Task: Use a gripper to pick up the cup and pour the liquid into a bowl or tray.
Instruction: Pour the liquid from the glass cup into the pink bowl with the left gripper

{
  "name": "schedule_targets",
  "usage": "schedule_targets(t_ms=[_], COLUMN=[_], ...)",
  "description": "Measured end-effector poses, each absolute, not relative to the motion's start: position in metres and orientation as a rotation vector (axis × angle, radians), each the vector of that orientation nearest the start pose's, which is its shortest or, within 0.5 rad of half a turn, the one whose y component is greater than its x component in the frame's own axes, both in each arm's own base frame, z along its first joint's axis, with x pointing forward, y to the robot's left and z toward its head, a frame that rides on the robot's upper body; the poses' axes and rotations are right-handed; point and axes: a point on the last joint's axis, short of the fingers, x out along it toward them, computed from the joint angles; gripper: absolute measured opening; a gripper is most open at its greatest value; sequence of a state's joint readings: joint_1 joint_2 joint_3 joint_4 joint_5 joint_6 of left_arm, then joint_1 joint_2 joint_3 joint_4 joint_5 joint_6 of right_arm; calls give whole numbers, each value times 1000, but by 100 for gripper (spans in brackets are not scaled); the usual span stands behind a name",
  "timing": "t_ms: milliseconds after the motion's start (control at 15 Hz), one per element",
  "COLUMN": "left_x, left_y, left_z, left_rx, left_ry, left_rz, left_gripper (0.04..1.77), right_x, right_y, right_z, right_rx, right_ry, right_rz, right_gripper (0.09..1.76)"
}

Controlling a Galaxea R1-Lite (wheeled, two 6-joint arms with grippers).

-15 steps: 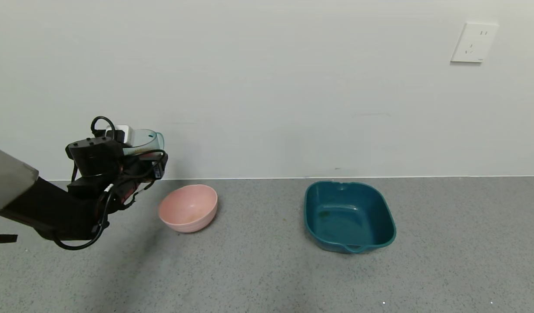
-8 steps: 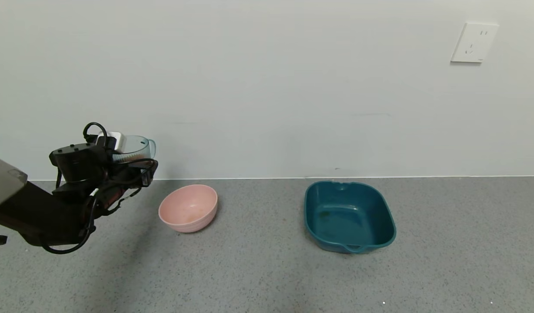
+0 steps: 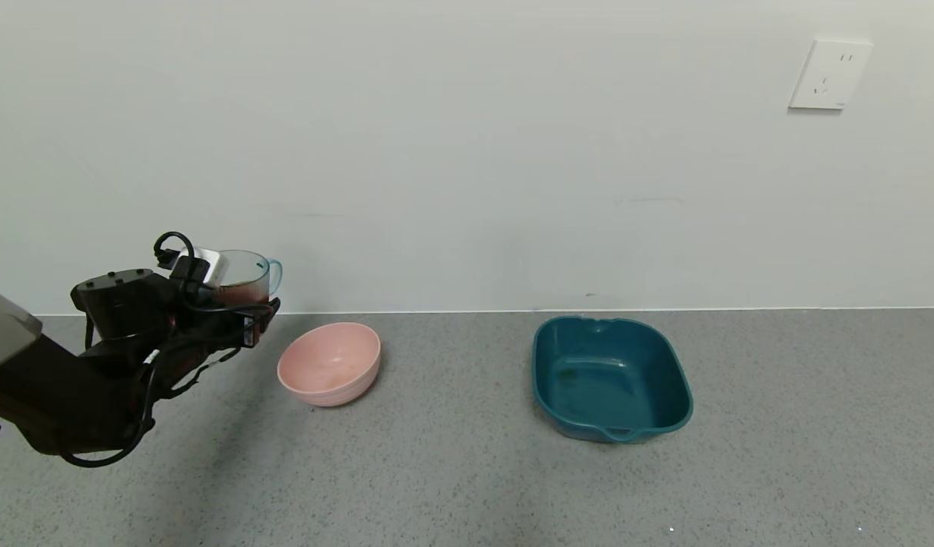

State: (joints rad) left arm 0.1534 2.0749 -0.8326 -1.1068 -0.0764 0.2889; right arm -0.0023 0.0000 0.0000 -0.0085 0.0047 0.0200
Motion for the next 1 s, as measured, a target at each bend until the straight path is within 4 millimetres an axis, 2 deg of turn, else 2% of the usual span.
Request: schedule_targets(t_ms=[1000], left_x=[353], left_y=[51], left_z=[103], left_rx=[563], left_ry=[110], left_rz=[32], left_gripper=[134], right_x=[-23], right_y=[0], right_z=[76], right_rx=[20], right_ry=[-8], right_rz=[2], right_gripper=[171])
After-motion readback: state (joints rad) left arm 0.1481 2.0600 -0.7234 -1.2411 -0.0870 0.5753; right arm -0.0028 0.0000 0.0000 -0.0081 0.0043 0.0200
